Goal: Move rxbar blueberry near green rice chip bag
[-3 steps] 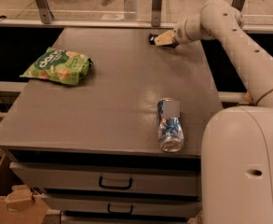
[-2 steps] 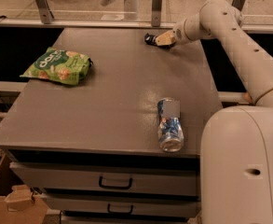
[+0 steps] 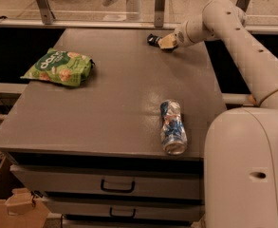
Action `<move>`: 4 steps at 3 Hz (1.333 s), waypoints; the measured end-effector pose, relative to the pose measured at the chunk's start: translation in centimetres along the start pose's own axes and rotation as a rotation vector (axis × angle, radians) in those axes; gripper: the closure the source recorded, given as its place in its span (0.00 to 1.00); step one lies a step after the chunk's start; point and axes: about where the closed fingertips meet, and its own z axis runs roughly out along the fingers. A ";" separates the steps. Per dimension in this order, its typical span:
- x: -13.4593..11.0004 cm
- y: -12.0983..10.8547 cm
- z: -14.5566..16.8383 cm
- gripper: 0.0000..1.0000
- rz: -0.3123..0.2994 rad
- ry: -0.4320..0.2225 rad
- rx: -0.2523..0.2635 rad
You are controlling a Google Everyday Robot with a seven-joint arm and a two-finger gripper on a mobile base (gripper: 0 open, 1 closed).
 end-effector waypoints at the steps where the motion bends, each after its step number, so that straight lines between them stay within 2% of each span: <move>1: 0.0 0.0 0.0 1.00 0.000 0.000 0.000; 2: -3.2 0.7 -3.2 1.00 -0.105 -0.042 0.005; 3: -8.6 1.7 -9.4 1.00 -0.296 -0.122 0.042; 4: -8.6 1.7 -9.4 1.00 -0.296 -0.122 0.041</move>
Offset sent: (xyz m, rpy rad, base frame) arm -0.0501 0.0043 0.1856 -0.1752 -0.3554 0.2366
